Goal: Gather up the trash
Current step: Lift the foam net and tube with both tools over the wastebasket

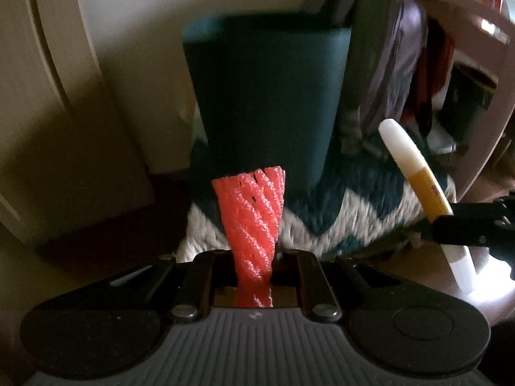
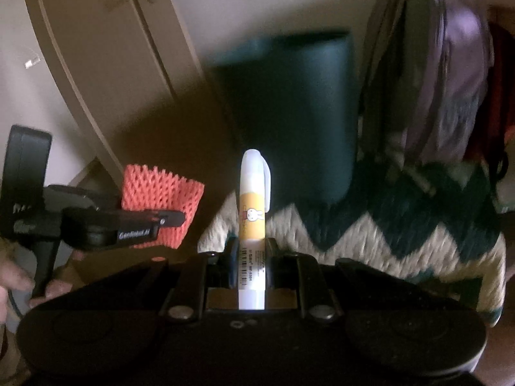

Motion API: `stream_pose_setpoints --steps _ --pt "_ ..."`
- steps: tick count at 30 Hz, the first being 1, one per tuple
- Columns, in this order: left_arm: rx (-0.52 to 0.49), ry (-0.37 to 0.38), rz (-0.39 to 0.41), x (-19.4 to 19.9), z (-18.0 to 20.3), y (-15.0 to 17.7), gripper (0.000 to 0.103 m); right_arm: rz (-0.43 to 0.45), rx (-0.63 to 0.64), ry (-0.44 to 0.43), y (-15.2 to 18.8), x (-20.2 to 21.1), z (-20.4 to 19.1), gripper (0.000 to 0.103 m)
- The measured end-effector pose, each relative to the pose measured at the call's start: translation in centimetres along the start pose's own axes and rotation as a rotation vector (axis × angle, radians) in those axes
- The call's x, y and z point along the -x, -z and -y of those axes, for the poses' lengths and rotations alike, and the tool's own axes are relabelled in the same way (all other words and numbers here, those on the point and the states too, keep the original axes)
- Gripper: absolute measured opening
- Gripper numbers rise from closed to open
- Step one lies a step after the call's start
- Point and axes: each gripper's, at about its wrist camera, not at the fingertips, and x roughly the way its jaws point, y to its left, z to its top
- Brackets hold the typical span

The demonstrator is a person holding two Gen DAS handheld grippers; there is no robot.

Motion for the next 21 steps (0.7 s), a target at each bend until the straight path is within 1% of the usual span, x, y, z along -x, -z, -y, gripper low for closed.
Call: stream_pose_setpoints --steps 5,7,10,14,16,19,21 --pt "0.012 -0.012 0.085 2.5 0.0 -5.1 0.013 0.085 0.045 0.025 -4.5 1.4 -0.1 0.016" --pt "0.021 -0.014 0.112 2.9 0.0 -7.4 0.013 0.120 0.057 0.035 -6.7 1.6 0.0 0.016" --pt "0.027 -0.019 0.150 3.2 -0.2 -11.0 0.013 0.149 0.059 0.042 -9.6 1.3 0.4 0.016" --pt "0.035 0.008 0.175 2.3 -0.3 -15.4 0.013 0.174 0.051 0.054 -13.6 -0.4 0.8 0.016" --pt "0.029 -0.004 0.199 1.4 0.0 -17.2 0.013 0.180 0.045 0.065 -15.5 -1.5 1.0 0.016" --pt "0.049 0.018 0.178 -0.6 0.0 -20.1 0.013 0.185 0.041 0.086 -17.8 -3.1 1.4 0.016" --pt "0.058 0.007 0.153 -2.4 -0.1 -21.6 0.013 0.173 0.031 0.096 -19.3 -4.9 1.9 0.016"
